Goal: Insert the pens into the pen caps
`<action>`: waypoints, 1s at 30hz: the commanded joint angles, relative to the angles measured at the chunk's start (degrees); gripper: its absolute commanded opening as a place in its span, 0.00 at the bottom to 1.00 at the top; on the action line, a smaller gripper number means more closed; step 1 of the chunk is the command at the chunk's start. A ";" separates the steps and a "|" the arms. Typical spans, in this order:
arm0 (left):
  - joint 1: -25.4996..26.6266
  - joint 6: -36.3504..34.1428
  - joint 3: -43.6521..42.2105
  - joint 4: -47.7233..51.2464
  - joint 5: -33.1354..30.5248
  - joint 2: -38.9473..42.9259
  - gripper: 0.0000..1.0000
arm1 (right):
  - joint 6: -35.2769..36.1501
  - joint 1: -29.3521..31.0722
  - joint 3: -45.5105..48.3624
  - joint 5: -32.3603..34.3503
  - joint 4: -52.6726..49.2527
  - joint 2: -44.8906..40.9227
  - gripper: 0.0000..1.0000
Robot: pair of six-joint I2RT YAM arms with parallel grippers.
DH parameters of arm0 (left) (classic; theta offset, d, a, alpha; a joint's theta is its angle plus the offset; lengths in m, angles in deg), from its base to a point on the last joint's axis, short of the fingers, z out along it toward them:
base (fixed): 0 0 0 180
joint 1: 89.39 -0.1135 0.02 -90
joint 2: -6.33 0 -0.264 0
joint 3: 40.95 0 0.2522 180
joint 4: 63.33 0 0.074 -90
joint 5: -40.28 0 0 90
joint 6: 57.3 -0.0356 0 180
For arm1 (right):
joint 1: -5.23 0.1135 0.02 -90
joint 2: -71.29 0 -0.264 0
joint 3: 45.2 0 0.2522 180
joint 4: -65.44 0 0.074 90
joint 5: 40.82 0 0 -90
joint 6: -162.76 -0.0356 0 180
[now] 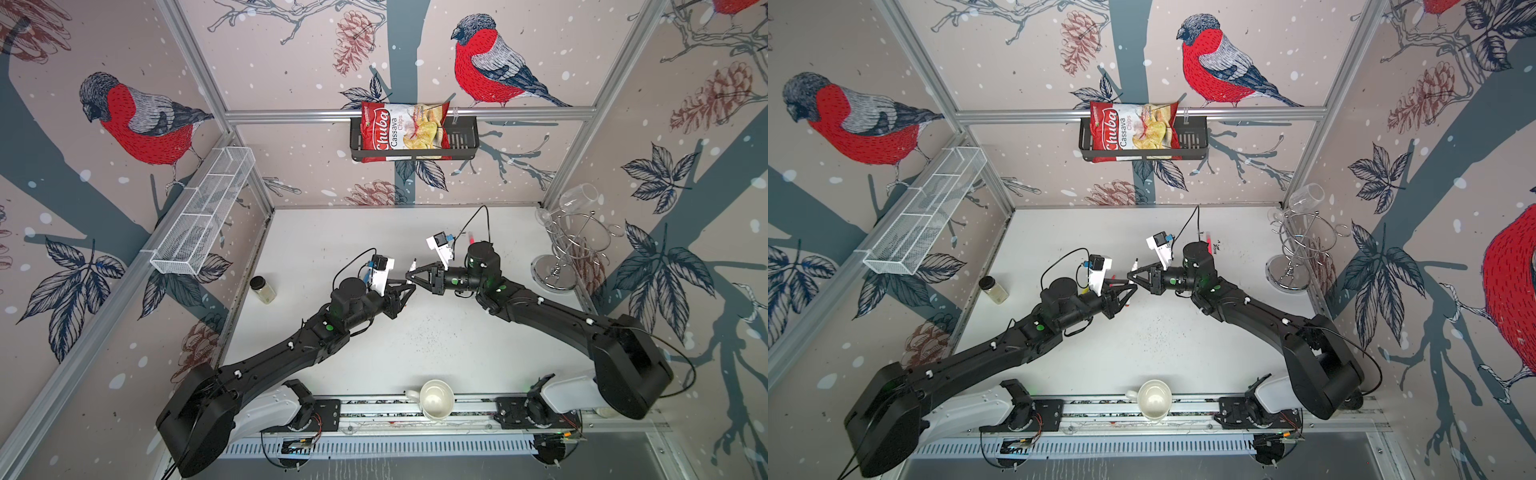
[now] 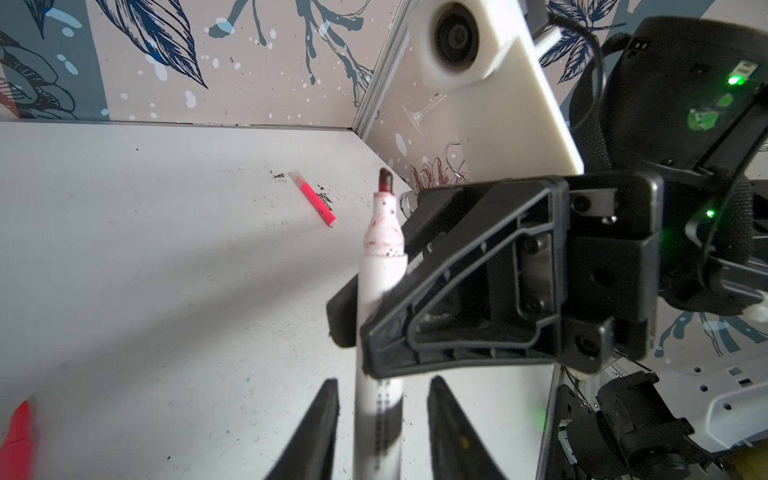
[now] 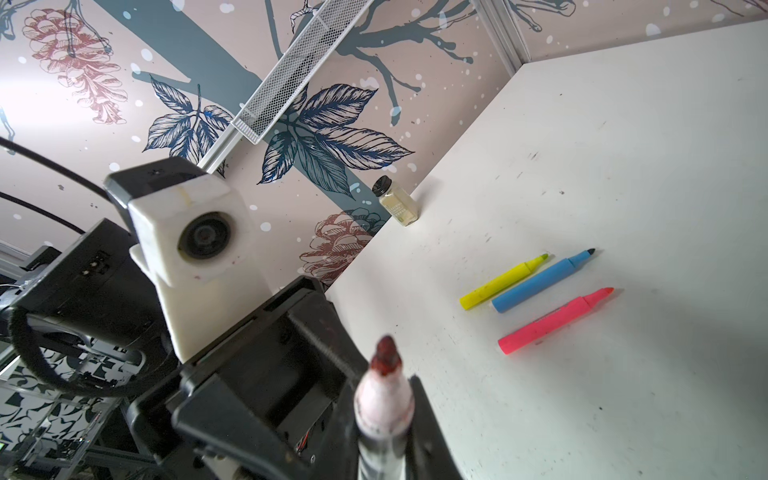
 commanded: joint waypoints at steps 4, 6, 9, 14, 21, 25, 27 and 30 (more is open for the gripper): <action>0.11 -1.15 0.30 1.12 0.56 -0.17 0.41 | 1.88 0.30 -0.15 1.21 0.28 -1.89 0.05; 0.10 -1.67 0.69 2.10 0.93 -1.04 0.40 | 2.20 0.47 -0.30 1.55 0.20 -2.35 0.05; 0.10 -1.92 0.90 2.42 1.82 -1.50 0.41 | 2.92 0.50 -0.87 2.28 -0.96 -3.09 0.05; 0.10 -1.06 1.65 4.11 2.37 -0.29 0.44 | 3.55 0.21 -0.97 6.62 -5.37 -6.21 0.04; 1.09 -1.18 -0.84 6.53 -0.49 5.73 0.46 | 7.40 0.13 -1.15 7.61 -9.98 -9.87 0.06; 1.07 0.26 -3.05 4.14 1.57 7.42 0.48 | 9.05 0.12 -3.20 7.64 -13.38 -9.29 0.07; 1.16 0.70 -3.41 4.00 2.54 7.56 0.48 | 8.98 0.21 -2.97 7.63 -12.80 -9.29 0.07; 1.75 1.58 -3.93 3.12 2.89 8.37 0.48 | 8.29 0.21 -3.66 7.30 -12.85 -7.80 0.07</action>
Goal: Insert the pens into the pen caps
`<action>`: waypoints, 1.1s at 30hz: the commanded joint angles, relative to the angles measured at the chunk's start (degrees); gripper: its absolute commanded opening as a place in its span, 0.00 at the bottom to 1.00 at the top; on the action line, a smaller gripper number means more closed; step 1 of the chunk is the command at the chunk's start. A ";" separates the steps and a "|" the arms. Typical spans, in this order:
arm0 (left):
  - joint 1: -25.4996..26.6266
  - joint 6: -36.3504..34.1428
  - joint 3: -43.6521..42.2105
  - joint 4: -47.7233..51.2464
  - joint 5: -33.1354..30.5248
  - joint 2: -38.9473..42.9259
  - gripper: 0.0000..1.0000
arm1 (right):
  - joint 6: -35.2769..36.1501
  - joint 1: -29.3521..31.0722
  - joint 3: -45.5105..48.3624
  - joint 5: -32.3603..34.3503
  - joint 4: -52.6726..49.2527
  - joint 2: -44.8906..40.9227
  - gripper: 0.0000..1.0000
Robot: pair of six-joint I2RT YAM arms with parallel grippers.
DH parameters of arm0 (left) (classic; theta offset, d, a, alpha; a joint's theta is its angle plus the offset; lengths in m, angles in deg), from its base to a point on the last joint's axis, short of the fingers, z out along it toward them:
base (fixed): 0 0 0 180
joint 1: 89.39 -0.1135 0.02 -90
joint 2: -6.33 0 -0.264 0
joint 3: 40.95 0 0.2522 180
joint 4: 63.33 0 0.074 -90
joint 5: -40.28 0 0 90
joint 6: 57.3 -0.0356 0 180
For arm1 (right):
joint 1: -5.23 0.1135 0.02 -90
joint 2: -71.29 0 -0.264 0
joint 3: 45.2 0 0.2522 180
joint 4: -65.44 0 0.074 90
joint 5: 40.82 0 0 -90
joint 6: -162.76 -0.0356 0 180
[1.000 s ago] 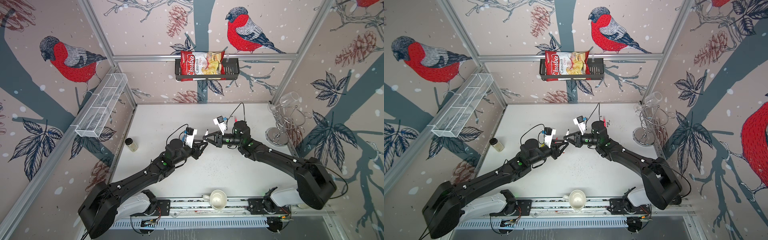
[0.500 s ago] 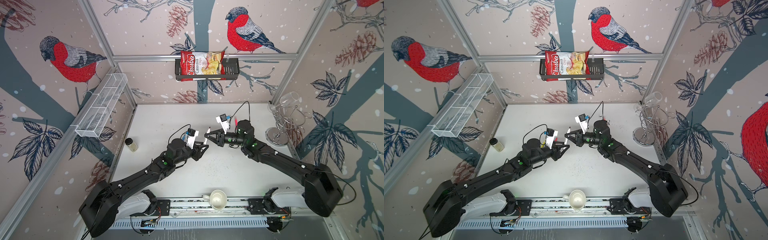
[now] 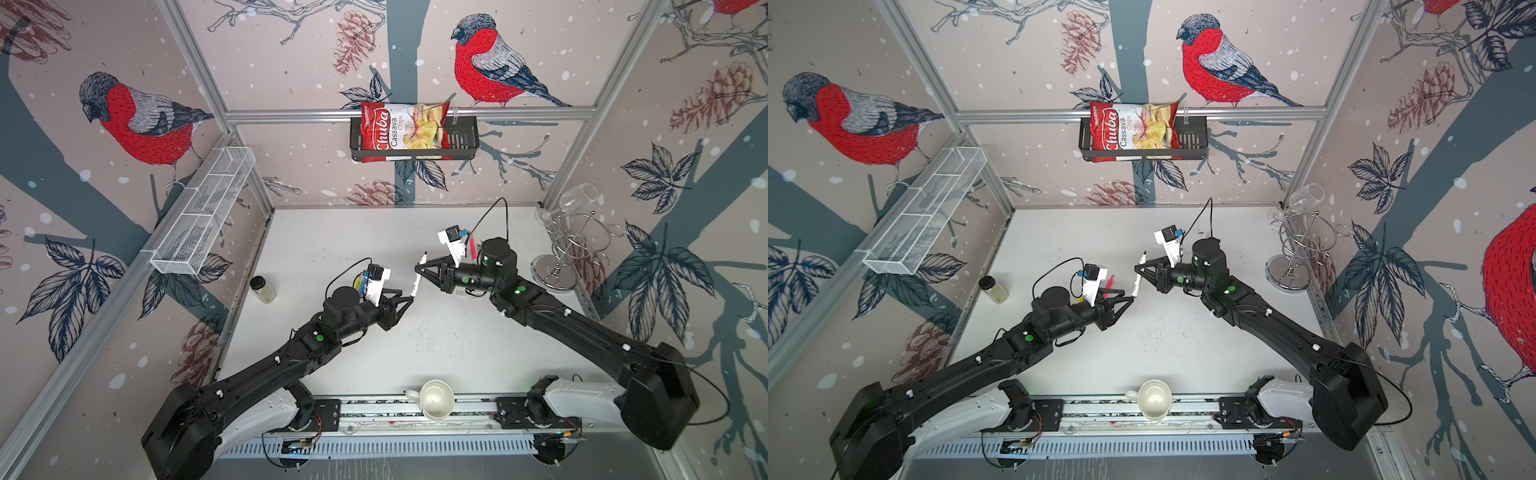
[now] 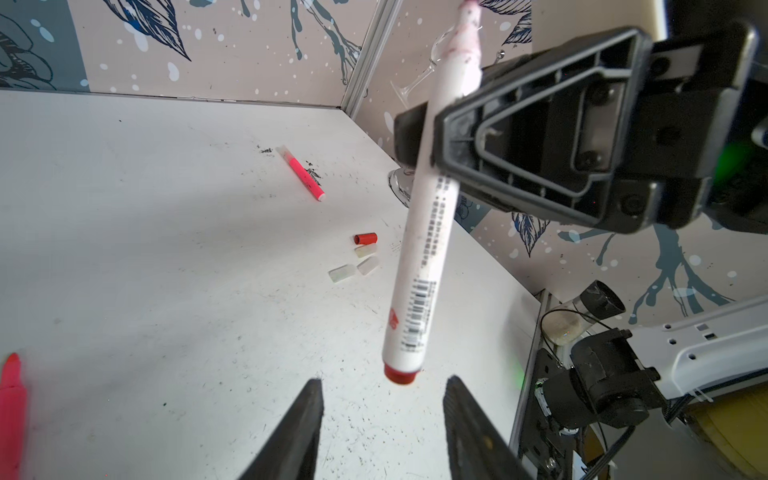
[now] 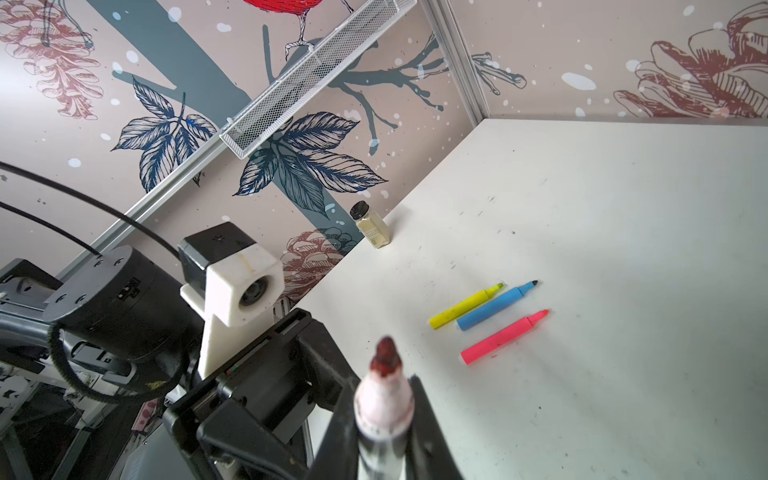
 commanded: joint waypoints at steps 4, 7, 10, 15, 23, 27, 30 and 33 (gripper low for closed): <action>0.65 0.70 -1.07 -4.32 1.45 2.01 0.49 | 2.33 0.88 -3.75 -0.35 -4.15 1.67 0.07; 0.64 -0.10 -0.69 -4.07 1.13 2.15 0.49 | 3.07 1.87 -4.45 0.41 -5.43 1.62 0.07; 0.66 -0.56 0.38 -3.72 1.80 1.55 0.49 | 3.01 2.89 -3.57 0.55 -4.27 1.08 0.07; 0.58 0.02 1.41 -4.57 2.84 -0.19 0.50 | 2.89 3.53 -2.90 0.41 -3.66 0.33 0.08; 0.64 0.61 2.08 -5.86 4.05 -1.75 0.49 | 3.51 3.54 -2.51 0.40 -4.20 -1.92 0.08; 0.64 0.43 3.18 -5.39 4.89 -2.36 0.49 | 3.34 3.53 -1.86 -0.11 -3.47 -2.15 0.08; 0.62 0.17 3.79 -5.05 5.02 -2.85 0.49 | 3.44 3.70 -1.96 -0.96 -3.52 -1.87 0.09; 0.66 0.17 4.14 -5.12 4.83 -3.29 0.49 | 4.01 3.99 -2.40 -1.31 -4.37 -1.84 0.09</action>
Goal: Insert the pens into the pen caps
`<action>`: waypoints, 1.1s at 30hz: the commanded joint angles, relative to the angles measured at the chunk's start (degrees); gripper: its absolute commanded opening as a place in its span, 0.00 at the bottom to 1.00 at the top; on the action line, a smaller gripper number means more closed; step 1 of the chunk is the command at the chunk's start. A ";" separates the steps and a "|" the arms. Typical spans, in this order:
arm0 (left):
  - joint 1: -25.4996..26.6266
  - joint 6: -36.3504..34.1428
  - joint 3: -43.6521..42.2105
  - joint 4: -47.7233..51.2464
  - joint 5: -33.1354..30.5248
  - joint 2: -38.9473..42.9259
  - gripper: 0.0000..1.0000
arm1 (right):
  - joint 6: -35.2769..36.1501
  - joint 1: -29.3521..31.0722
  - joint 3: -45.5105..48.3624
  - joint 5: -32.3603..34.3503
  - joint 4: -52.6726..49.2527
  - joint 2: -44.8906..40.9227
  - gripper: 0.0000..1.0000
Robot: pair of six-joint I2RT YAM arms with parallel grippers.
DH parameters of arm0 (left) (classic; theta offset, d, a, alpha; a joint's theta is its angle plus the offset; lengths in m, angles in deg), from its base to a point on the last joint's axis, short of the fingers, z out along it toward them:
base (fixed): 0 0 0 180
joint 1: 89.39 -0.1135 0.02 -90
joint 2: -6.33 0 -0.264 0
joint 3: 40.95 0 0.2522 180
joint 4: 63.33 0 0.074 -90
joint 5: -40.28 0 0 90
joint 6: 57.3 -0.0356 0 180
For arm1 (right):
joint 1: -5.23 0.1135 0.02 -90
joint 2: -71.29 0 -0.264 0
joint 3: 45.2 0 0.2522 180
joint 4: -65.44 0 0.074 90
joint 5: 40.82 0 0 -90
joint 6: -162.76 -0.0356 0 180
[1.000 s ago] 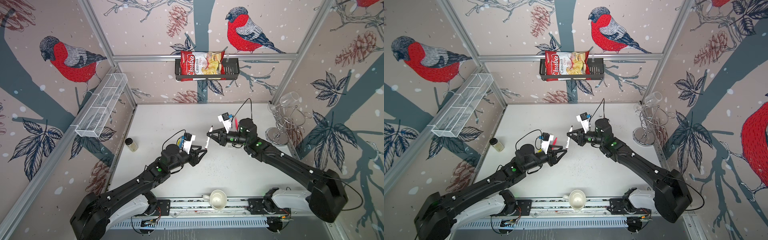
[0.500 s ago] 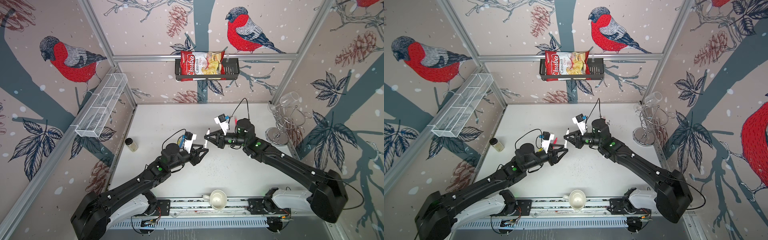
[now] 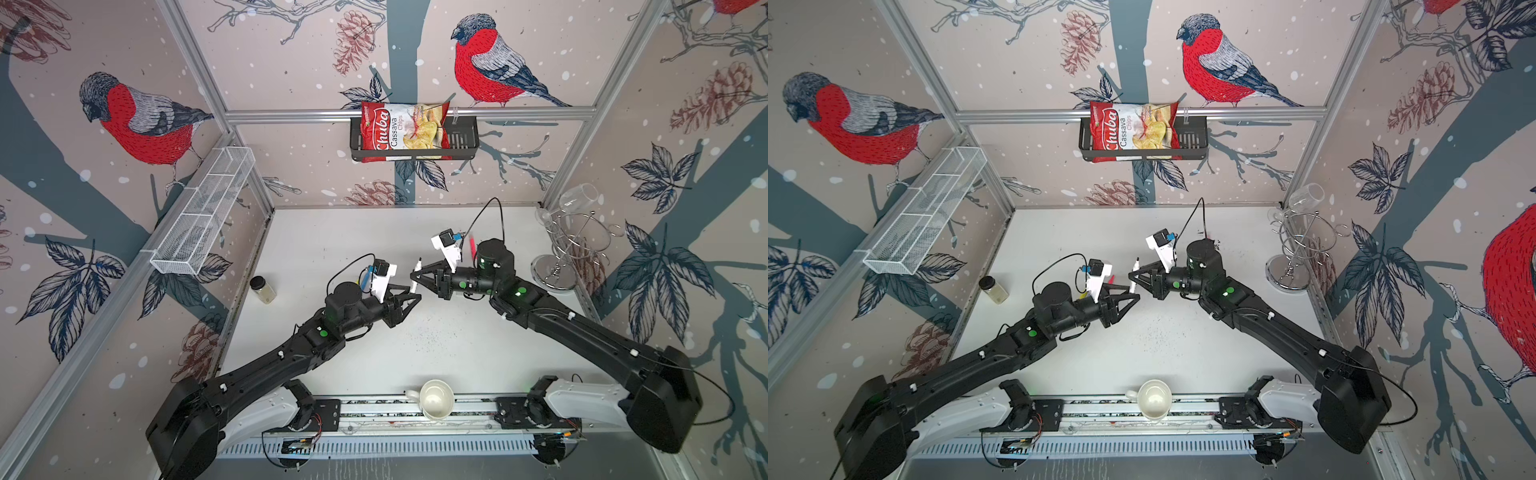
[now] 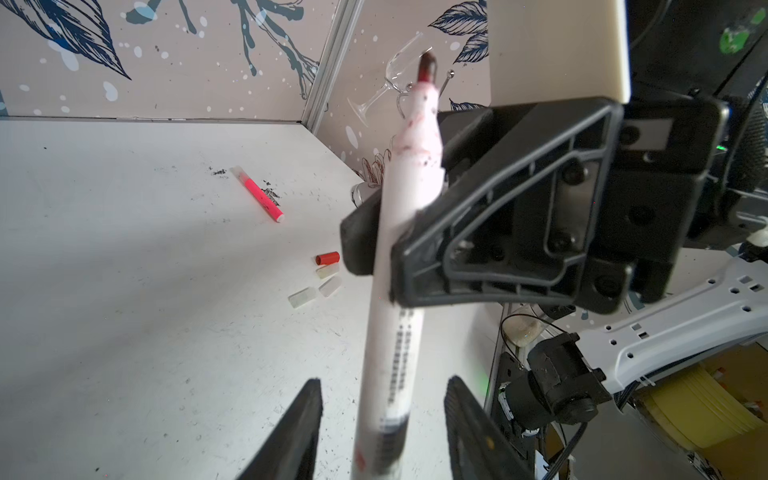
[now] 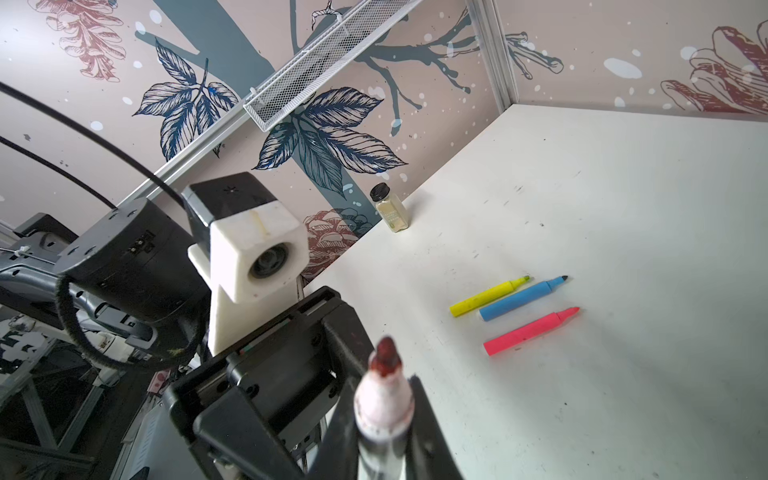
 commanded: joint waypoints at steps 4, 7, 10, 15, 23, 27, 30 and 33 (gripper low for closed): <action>0.07 -0.64 1.34 -1.09 0.71 -0.92 0.48 | 1.66 0.55 -0.67 -1.31 -0.04 -0.72 0.09; 0.00 -0.73 1.38 -1.14 0.69 -1.16 0.44 | 1.86 0.72 -0.68 -1.47 -0.23 -0.88 0.09; 0.03 -0.82 1.60 -1.15 0.93 -1.45 0.25 | 2.11 1.00 -0.92 -1.57 -0.40 -0.77 0.11; 0.06 -1.09 1.00 -1.77 1.36 -0.83 0.04 | 2.21 1.39 -1.02 -1.90 -0.40 -0.36 0.12; 0.05 -1.08 -1.19 -2.53 -1.04 0.95 0.00 | 3.02 2.12 -1.74 0.78 -3.19 -0.99 0.37; 0.13 -0.73 -2.09 -2.65 -1.84 1.19 0.00 | 2.20 1.63 -2.42 9.49 -7.24 -3.40 0.61; 0.00 -0.39 -3.03 -3.10 -2.41 1.82 0.00 | 0.15 -0.49 -1.75 20.96 -11.21 -6.38 0.69; 0.03 -0.35 -3.88 -3.08 -2.84 2.18 0.00 | -3.33 -6.86 0.29 27.00 -15.07 -8.29 0.78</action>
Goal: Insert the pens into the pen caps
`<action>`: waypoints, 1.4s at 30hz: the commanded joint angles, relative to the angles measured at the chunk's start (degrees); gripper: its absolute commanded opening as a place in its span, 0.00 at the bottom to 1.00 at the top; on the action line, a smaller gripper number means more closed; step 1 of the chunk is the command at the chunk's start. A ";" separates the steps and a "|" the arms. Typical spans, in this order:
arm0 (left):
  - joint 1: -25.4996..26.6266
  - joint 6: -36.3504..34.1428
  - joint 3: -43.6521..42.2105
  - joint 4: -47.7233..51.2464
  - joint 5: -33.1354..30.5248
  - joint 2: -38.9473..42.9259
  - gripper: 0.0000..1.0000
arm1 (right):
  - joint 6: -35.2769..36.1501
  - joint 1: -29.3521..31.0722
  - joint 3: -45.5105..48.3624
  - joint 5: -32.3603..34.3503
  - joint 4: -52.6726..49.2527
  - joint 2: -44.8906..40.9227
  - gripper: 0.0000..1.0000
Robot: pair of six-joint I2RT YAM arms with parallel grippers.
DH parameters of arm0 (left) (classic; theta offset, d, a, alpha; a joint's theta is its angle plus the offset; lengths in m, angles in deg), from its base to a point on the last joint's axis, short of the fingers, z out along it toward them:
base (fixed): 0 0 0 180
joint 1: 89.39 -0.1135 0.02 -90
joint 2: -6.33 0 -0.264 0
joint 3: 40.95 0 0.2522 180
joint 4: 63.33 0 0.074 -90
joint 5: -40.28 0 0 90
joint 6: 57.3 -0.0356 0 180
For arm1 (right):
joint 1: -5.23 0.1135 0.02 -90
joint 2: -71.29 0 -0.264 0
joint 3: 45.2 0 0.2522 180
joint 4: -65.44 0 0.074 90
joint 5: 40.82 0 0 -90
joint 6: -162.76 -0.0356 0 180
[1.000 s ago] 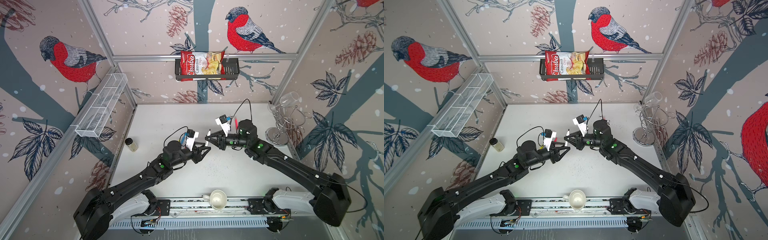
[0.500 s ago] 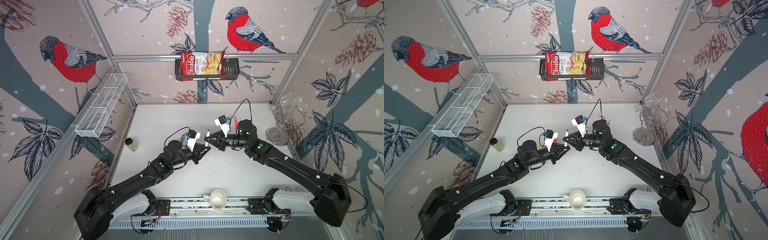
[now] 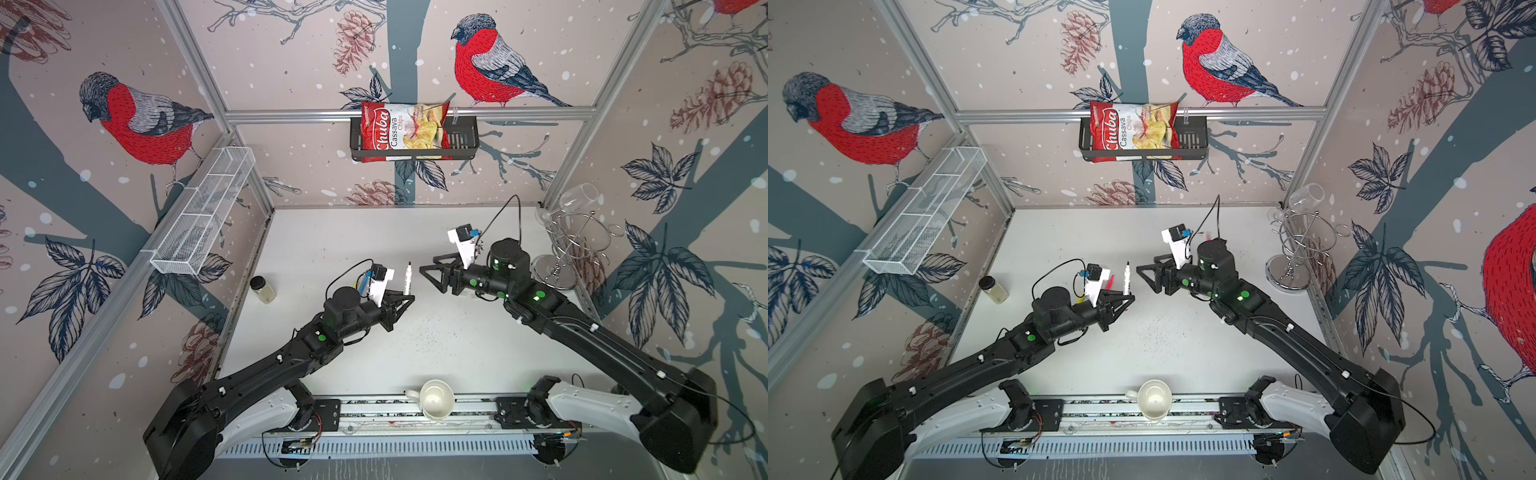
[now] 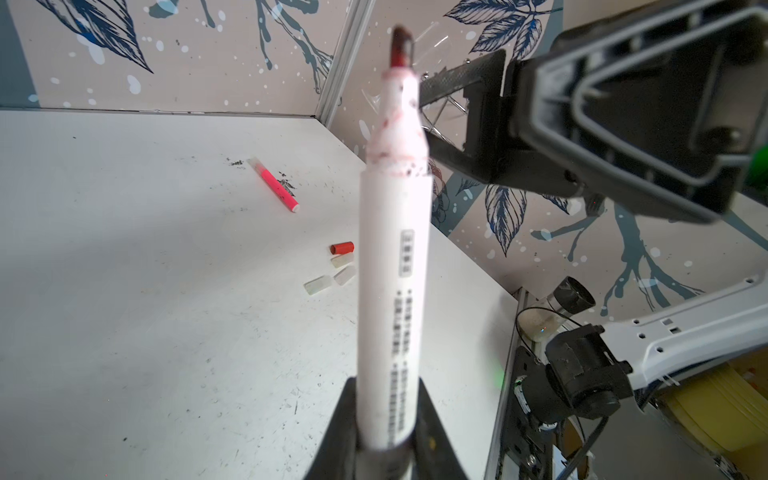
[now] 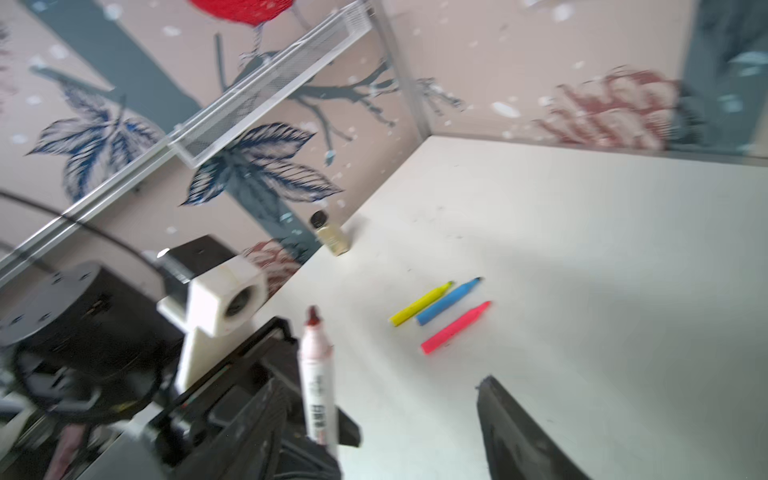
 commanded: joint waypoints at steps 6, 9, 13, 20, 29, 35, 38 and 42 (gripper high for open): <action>-0.05 0.91 -1.46 -3.31 -0.72 0.11 0.00 | -11.21 -19.96 7.78 8.77 -7.58 -0.81 0.81; -0.07 1.30 -1.92 -3.98 -0.75 -0.05 0.00 | -13.34 -24.14 9.57 9.91 -7.97 1.56 0.82; -0.03 1.70 -1.75 -4.36 -0.27 -0.53 0.00 | -11.01 -27.79 7.74 9.16 -10.20 8.05 0.81; 0.09 2.18 -2.54 -4.70 -0.55 -0.19 0.00 | -8.68 -30.26 7.43 9.20 -8.29 18.38 0.81; 0.06 2.09 -2.66 -4.47 -0.71 -0.35 0.00 | -6.15 -30.81 6.75 7.25 -5.89 24.43 0.81; 0.05 1.96 -2.67 -4.34 -0.80 -0.48 0.00 | -5.73 -30.70 6.15 6.21 -5.08 27.45 0.80; 0.08 1.94 -2.72 -4.33 -0.95 -0.31 0.00 | -6.10 -30.34 6.17 5.66 -4.01 28.41 0.79; 0.10 1.70 -2.72 -3.79 -1.21 0.03 0.00 | -6.46 -29.59 5.82 4.91 -3.25 29.73 0.78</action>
